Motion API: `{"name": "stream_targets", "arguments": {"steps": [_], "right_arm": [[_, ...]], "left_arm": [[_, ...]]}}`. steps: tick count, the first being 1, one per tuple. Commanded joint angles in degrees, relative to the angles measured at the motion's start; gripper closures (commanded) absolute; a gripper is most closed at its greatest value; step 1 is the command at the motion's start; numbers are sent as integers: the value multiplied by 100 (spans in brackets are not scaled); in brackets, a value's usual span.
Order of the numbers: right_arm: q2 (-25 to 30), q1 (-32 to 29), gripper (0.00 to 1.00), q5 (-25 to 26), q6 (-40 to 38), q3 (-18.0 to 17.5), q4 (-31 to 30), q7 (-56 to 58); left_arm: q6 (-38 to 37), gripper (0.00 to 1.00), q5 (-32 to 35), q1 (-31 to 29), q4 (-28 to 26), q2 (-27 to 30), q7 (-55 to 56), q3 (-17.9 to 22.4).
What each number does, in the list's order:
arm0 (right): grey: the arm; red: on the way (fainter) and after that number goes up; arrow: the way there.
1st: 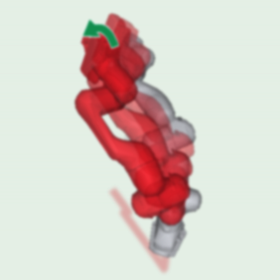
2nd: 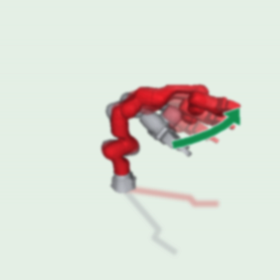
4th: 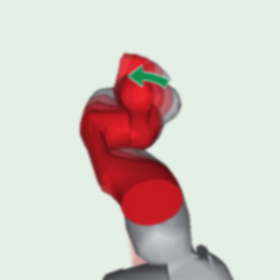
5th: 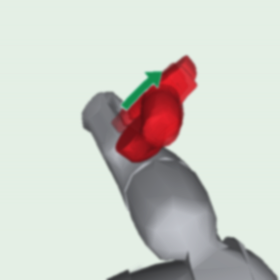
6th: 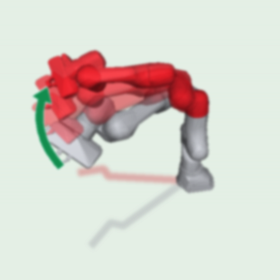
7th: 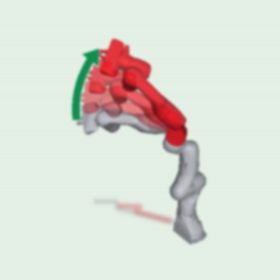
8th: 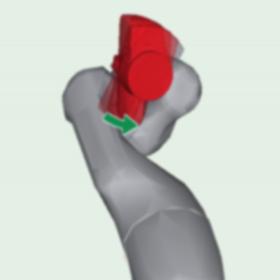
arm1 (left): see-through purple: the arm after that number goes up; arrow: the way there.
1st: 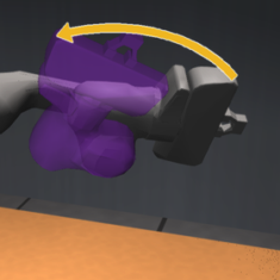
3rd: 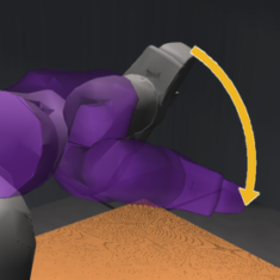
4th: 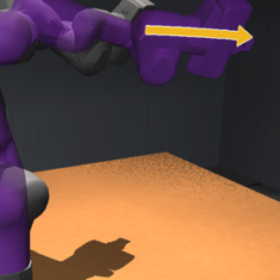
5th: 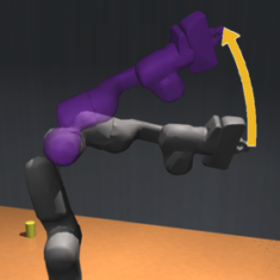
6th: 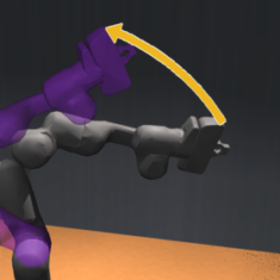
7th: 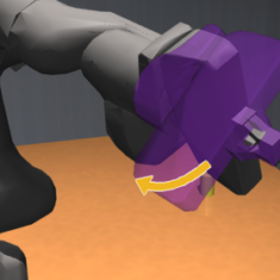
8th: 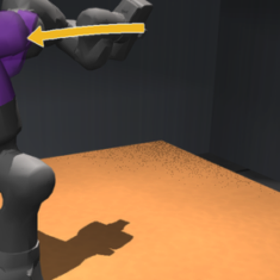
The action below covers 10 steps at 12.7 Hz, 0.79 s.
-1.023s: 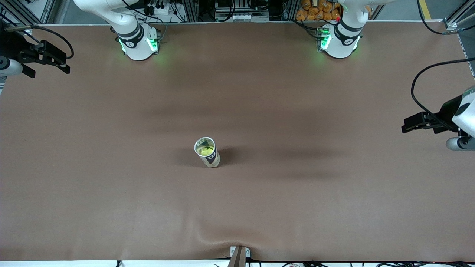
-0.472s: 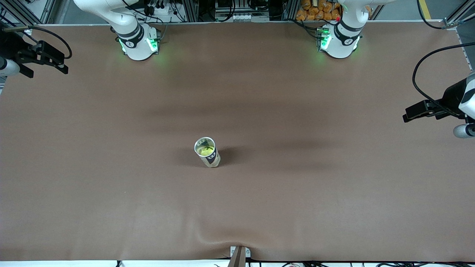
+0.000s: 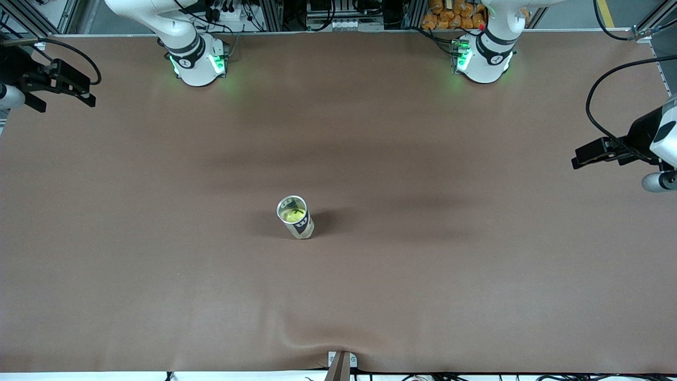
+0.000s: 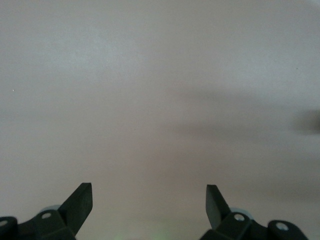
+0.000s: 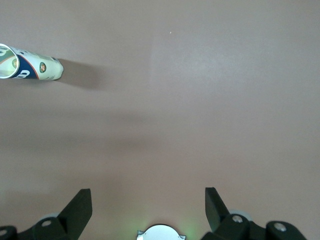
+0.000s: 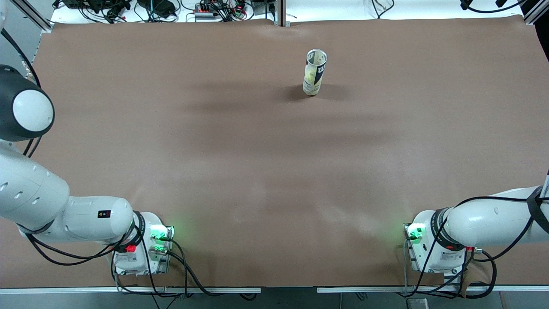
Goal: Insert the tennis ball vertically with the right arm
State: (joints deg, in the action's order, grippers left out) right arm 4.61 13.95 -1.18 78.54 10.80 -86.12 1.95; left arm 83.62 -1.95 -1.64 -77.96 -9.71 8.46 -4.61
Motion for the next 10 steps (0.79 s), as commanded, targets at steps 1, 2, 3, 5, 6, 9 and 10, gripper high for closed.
{"name": "stream_targets", "arguments": {"steps": [1,2,3,5,6,9,10], "right_arm": [[5,-59,0,12,73,-34,8,60],[-4,-51,0,12,143,-26,-71,77],[-4,-51,0,30,231,-25,-167,78],[-4,-86,0,74,459,-8,-352,95],[-4,-103,0,74,573,-8,-466,95],[-4,-208,0,92,724,10,-555,95],[-4,-209,0,92,724,79,-564,95]], "left_arm": [[-294,0,-34,-29,-202,425,103,-75],[-312,0,-34,-29,-290,530,112,-75],[-294,0,-34,-38,-482,696,112,-84],[-294,0,-34,-47,-729,917,103,-84],[-285,0,-34,-47,-808,1005,103,-93],[-241,0,-42,-47,-958,1120,103,-93],[-241,0,-42,-47,-958,1120,103,-93]]}}
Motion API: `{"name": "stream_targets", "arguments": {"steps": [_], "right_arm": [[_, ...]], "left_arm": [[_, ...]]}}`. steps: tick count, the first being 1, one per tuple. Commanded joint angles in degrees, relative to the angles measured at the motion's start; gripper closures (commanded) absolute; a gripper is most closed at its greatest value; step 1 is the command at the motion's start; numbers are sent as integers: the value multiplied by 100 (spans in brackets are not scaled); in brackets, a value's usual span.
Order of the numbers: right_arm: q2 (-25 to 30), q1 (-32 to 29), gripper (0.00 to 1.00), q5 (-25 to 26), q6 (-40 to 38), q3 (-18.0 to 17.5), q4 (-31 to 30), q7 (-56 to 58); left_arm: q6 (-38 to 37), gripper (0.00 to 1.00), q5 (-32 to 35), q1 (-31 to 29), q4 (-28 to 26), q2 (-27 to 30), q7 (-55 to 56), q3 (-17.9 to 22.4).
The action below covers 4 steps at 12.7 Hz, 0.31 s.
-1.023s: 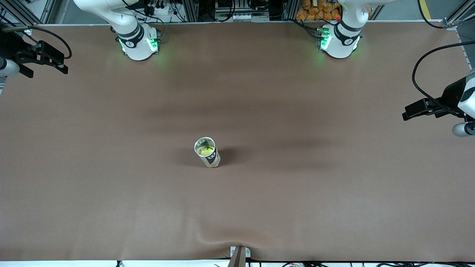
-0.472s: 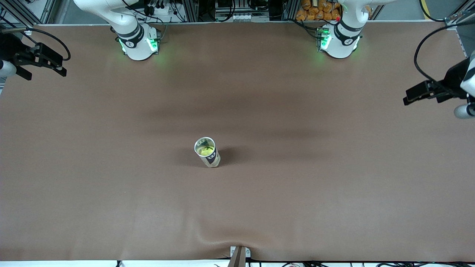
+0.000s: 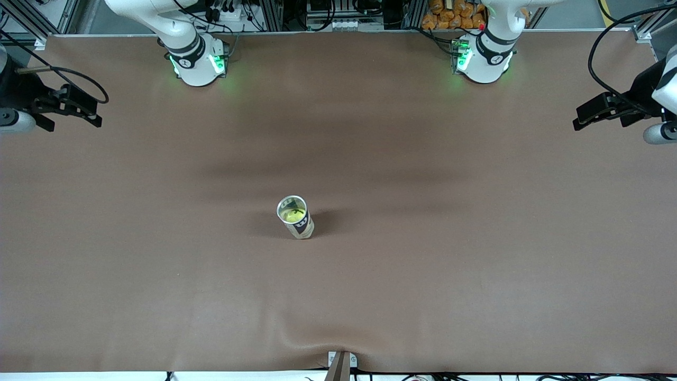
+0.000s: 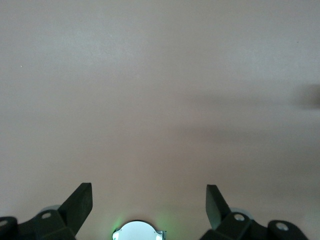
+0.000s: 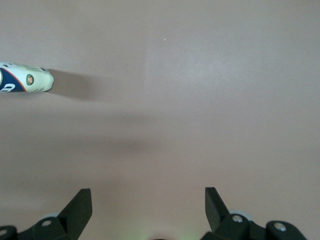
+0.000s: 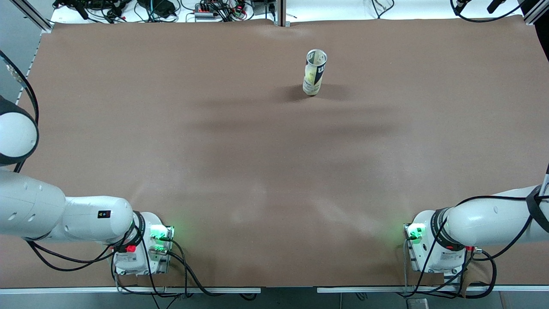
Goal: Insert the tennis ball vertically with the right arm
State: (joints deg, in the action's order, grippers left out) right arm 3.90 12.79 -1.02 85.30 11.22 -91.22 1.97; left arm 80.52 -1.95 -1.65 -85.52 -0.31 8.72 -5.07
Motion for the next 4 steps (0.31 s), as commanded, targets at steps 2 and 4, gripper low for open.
{"name": "stream_targets", "arguments": {"steps": [2,4], "right_arm": [[67,-162,0,76,30,73,-45,276],[67,-224,0,76,4,108,-45,427]], "left_arm": [[78,0,-42,-46,-193,171,69,-46],[87,0,-34,-55,-193,171,60,-46]]}}
